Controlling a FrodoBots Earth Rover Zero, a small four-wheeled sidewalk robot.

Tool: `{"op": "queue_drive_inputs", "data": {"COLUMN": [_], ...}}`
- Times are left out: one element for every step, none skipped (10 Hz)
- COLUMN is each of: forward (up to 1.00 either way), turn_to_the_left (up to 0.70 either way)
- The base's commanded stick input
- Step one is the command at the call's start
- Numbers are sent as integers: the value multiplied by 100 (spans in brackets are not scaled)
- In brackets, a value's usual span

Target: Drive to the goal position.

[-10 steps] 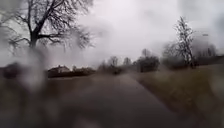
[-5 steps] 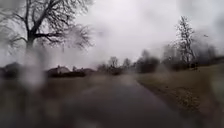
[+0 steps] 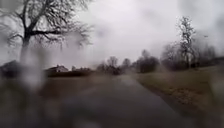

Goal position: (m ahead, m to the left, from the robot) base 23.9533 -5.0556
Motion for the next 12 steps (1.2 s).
{"op": "queue_drive_inputs", "data": {"forward": [70,70,70,70,70,70,70,70,70,70,70,70], "turn_to_the_left": [0,0,0,0,0,0,0,0,0,0,0,0]}}
